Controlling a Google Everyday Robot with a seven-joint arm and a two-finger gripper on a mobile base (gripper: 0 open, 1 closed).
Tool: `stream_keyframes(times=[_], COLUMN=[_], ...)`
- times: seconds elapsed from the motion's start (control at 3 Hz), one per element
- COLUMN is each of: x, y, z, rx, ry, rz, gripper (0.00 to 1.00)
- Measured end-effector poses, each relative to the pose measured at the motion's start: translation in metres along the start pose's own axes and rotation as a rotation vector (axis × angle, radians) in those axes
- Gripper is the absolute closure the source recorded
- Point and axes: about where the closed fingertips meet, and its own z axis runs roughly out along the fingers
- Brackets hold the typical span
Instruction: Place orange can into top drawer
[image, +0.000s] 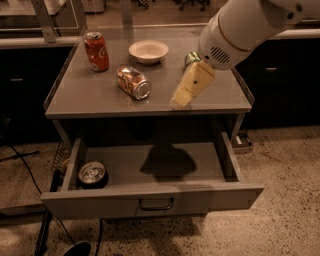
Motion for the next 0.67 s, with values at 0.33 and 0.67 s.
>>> stream_keyframes(times=[0.33,0.67], x=[-0.0126,-0.0111], y=[-0.0101,-0.0081], z=[-0.0022,-0.0028], rx=[0.042,0.036], ry=[-0.047,-0.040], rz=[0.001,-0.001], gripper=[0.00,0.00])
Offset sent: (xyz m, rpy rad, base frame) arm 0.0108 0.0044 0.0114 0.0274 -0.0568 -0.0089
